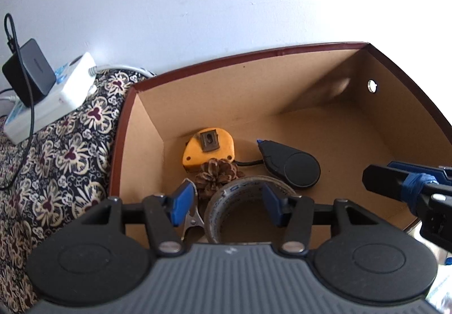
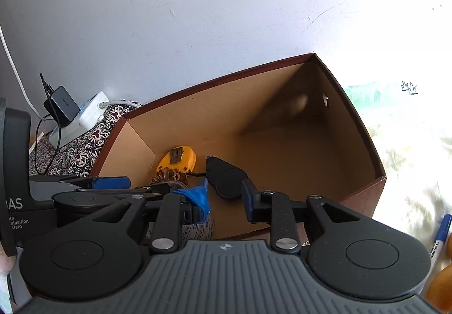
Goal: Organize rigid objects
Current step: 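Carry the tape roll into the brown box and open the left gripper, then withdraw the left gripper from the box toward the orange gourd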
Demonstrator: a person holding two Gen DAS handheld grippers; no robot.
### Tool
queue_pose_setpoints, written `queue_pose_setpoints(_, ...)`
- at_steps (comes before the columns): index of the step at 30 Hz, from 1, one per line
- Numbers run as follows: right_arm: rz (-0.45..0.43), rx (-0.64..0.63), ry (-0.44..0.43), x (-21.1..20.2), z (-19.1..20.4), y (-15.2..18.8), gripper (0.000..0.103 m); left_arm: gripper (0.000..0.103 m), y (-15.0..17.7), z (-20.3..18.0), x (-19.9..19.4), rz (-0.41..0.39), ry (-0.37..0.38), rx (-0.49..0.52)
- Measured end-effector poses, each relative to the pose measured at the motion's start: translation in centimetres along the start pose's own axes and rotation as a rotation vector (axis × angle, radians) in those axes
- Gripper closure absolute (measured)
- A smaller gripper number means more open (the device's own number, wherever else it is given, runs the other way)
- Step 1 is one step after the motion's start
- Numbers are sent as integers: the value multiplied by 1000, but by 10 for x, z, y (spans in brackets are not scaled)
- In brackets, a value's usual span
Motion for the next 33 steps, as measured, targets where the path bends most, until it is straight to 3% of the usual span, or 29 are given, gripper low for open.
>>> queue_pose_setpoints(19, -60, -57, 35, -1, 0, 7, 94, 48, 4, -9, 1, 3, 19, 18)
queue_pose_setpoints(26, -75, -33, -10, -12, 2, 7, 94, 48, 4, -13, -3, -6, 29, 22)
queue_pose_setpoints(33, -173, -47, -59, -39, 13, 9, 94, 48, 1, -18, -14, -41, 53, 15)
Point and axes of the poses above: each gripper's, at about its wrist camera, not at the fingertips, and x roughly the way its jaws point, z to its left, y to its underside, the point moved 7 cm from there along x, roughly the way its jaws point, and after that the axes turned 1 degree about -z, right-handed, at the moved point
